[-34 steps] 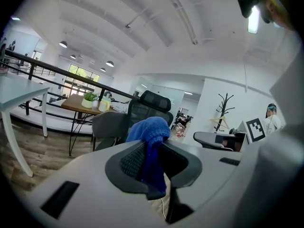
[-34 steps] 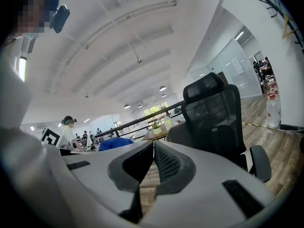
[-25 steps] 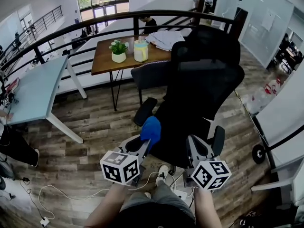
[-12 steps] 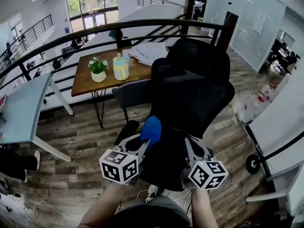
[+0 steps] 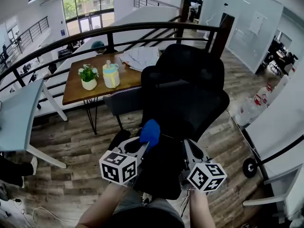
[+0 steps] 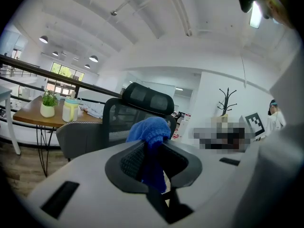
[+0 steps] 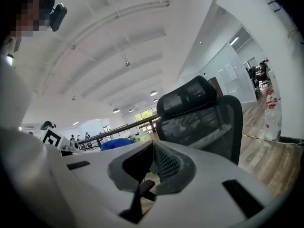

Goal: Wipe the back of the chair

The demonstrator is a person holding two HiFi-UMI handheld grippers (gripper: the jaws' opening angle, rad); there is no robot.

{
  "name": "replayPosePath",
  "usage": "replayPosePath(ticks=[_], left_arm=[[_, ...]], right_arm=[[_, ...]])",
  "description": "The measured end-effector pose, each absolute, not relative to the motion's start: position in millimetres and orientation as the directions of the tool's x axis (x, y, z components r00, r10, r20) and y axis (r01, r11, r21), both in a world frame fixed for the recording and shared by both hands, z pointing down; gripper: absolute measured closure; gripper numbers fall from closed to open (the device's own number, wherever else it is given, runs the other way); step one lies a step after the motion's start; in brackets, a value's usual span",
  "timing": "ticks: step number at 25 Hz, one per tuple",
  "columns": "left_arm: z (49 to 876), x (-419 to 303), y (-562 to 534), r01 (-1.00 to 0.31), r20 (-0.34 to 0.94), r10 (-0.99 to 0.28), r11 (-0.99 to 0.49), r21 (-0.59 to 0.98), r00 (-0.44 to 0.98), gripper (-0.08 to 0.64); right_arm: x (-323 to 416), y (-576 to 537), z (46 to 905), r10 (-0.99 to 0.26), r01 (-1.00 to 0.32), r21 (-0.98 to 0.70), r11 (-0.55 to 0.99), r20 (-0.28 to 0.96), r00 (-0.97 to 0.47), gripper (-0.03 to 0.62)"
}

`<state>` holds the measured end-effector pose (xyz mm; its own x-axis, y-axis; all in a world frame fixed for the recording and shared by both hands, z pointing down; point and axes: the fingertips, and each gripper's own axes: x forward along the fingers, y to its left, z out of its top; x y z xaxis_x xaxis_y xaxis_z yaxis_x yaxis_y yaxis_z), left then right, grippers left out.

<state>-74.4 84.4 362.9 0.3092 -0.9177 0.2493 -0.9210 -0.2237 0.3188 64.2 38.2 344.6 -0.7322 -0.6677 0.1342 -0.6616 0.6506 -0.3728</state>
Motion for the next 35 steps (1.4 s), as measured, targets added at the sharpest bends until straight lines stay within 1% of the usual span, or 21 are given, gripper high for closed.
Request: replayPosePath(ticks=[5,13,26,31,35], left_arm=[[349.2,-60.8,57.6,-0.908,0.238,-0.905,-0.271,0.318,0.354,0.482],[328.3,-50.2,5.2,-0.868,0.182,-0.878,-0.368,0.333,0.442,0.482],[298.5,-31.3,-83.5,-0.766,0.124,-0.771,-0.573,0.292,0.624,0.482],[276.3,-12.4,-116.8,-0.71,0.074,-0.727,-0.636,0.303,0.682,0.482],[258.5,10.2,-137.3,-0.663,0.045,-0.681,-0.693,0.282,0.731,0.482]], right_arm=[[74.1,20.2,335.2,-0.691,-0.682,-0.368,0.632,0.13,-0.711,0.563],[78.8,-11.3,321.2,-0.742,-0.725,-0.341,0.599,0.104,-0.662,0.563],[71.2,-79.3,297.9,-0.833,-0.812,-0.287,0.508,0.076,-0.548,0.563],[75.7,-102.9,285.5,-0.861,-0.839,-0.272,0.472,0.061,-0.505,0.563],[84.0,-118.3,273.8,-0.882,-0.859,-0.256,0.444,0.043,-0.469,0.563]])
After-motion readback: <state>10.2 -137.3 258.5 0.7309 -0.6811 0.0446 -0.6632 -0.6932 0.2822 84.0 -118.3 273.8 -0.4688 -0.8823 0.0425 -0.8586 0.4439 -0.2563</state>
